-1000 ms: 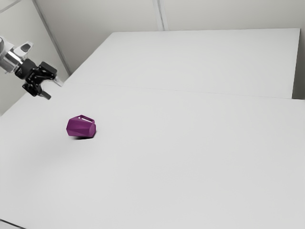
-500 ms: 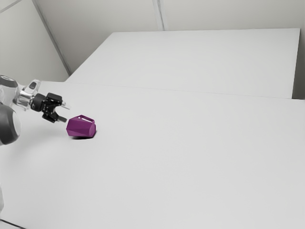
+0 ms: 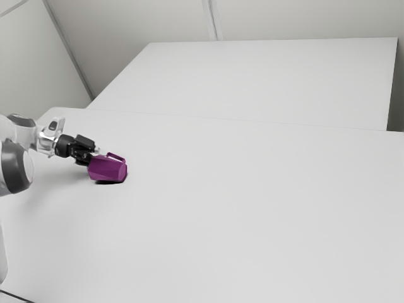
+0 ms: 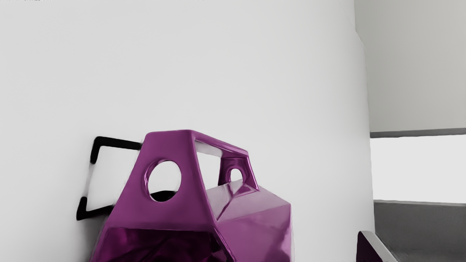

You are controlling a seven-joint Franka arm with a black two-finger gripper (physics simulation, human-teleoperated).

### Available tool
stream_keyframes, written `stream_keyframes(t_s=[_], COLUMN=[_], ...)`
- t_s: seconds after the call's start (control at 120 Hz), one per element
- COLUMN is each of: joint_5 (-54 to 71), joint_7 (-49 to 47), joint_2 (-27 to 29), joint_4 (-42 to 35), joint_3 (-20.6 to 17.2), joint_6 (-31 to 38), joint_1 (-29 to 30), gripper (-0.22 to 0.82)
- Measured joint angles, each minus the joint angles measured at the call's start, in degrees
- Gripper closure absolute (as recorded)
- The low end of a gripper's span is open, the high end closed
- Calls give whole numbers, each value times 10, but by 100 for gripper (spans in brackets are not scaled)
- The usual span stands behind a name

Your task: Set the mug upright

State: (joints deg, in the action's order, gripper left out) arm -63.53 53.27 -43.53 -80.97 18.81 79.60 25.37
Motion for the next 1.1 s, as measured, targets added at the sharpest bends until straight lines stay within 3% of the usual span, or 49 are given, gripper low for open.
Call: stream_keyframes(t_s=[0.083, 0.183, 0.367, 0.533, 0.65, 0.808, 0.942, 1.1], joint_5=[-3, -20, -62, -17, 98, 294, 436, 561], joint_7=[11, 22, 36, 29, 6, -45, -96, -165], joint_2=[1, 1, 28, 132, 208, 279, 352, 392], joint_4=[-6, -17, -42, -103, -111, -117, -208, -311], joint_3=[-1, -4, -4, -4, -9, -73, -109, -137], joint_6=[-7, -18, -51, -45, 4, 88, 187, 314], joint_1=[1, 2, 9, -33, -104, -154, -181, -199], gripper=[53, 65, 74, 76, 77, 77, 77, 77])
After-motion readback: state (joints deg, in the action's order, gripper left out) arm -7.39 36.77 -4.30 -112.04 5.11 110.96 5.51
